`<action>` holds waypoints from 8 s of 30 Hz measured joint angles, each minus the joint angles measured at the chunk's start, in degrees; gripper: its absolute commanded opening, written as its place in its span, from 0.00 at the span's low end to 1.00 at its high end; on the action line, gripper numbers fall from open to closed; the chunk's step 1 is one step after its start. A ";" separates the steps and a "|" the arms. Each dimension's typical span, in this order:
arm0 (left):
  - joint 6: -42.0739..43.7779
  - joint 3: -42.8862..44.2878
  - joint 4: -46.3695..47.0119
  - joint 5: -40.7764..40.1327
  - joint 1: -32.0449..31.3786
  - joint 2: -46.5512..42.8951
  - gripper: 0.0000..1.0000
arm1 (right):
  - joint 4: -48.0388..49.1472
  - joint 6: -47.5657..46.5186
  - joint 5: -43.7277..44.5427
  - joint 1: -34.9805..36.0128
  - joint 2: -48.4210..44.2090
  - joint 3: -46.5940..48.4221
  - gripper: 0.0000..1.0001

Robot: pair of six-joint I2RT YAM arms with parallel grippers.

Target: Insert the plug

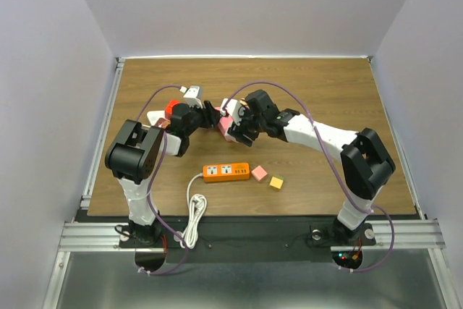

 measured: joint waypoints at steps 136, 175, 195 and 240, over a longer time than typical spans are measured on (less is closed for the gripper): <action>5.11 2.78 1.51 -2.19 0.48 1.46 0.00 | 5.68 3.54 -2.67 -4.35 10.23 7.08 0.01; 3.67 1.62 5.81 2.10 -0.63 3.32 0.00 | 19.98 15.34 4.92 -2.58 18.53 4.94 0.01; 5.01 1.14 6.88 4.68 -1.11 3.37 0.00 | 30.80 20.72 11.28 -0.76 15.45 -3.74 0.01; 0.85 -8.00 -5.64 7.48 -1.62 -18.03 0.99 | 0.94 22.97 16.85 -5.03 -0.15 -0.98 0.09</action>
